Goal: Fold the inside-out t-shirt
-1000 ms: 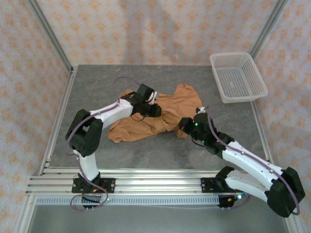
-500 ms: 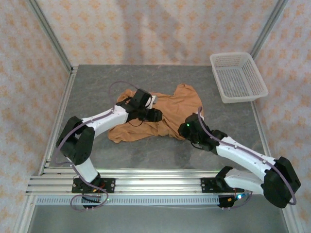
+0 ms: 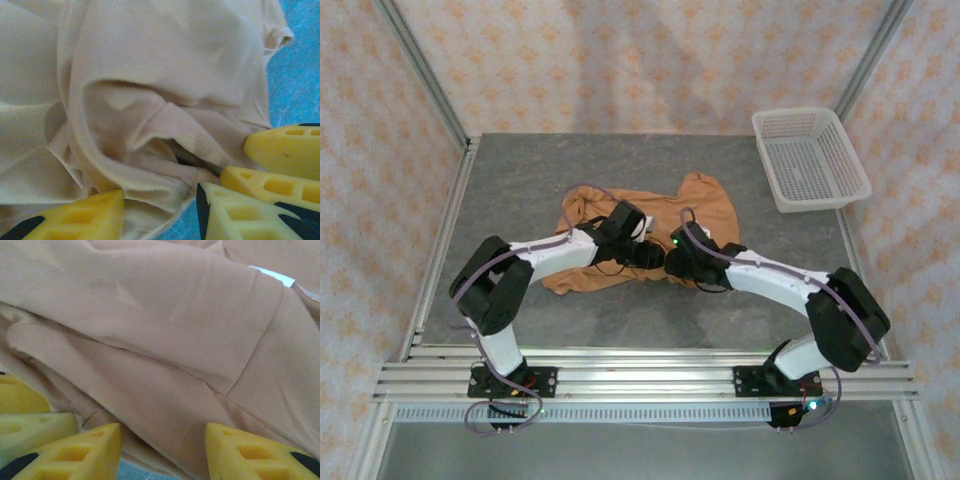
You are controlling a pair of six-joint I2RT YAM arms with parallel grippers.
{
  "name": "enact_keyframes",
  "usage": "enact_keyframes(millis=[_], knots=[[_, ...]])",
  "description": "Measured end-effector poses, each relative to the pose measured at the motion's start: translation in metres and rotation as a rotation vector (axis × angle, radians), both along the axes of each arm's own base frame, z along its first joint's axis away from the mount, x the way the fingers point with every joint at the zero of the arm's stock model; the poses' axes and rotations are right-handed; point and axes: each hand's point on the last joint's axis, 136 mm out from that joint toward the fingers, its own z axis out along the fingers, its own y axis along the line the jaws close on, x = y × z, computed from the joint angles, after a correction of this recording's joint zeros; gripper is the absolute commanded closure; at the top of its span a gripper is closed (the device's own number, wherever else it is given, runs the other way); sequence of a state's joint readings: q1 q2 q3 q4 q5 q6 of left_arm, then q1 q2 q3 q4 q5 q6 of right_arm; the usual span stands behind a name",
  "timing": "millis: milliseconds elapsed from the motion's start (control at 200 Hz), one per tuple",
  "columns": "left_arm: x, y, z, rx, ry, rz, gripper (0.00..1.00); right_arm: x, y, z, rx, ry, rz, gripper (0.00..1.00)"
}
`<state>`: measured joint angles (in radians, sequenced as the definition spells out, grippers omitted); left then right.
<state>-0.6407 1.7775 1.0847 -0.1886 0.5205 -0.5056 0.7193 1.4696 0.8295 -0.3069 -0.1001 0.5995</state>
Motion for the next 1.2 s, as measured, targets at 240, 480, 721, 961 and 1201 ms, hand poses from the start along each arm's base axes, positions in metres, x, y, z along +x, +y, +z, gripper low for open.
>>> enact_keyframes(millis=[240, 480, 721, 961, 1201], knots=[[0.0, 0.0, -0.023, 0.023, 0.041, 0.006, 1.0, 0.016, -0.004, -0.006, -0.021, 0.003, -0.018, 1.0], [0.0, 0.0, -0.022, 0.027, 0.031, -0.005, 1.0, 0.037, -0.024, 0.021, 0.057, -0.031, -0.087, 1.0], [-0.001, -0.001, -0.009, 0.001, 0.007, -0.012, 1.0, 0.066, -0.068, 0.068, 0.181, -0.111, -0.215, 1.0], [0.0, -0.005, -0.002, -0.019, -0.003, -0.02, 1.0, 0.094, -0.073, 0.015, 0.149, 0.038, -0.222, 0.88], [0.008, -0.011, 0.012, -0.037, -0.028, -0.02, 1.0, 0.072, -0.054, 0.031, 0.1, 0.022, -0.137, 0.85]])
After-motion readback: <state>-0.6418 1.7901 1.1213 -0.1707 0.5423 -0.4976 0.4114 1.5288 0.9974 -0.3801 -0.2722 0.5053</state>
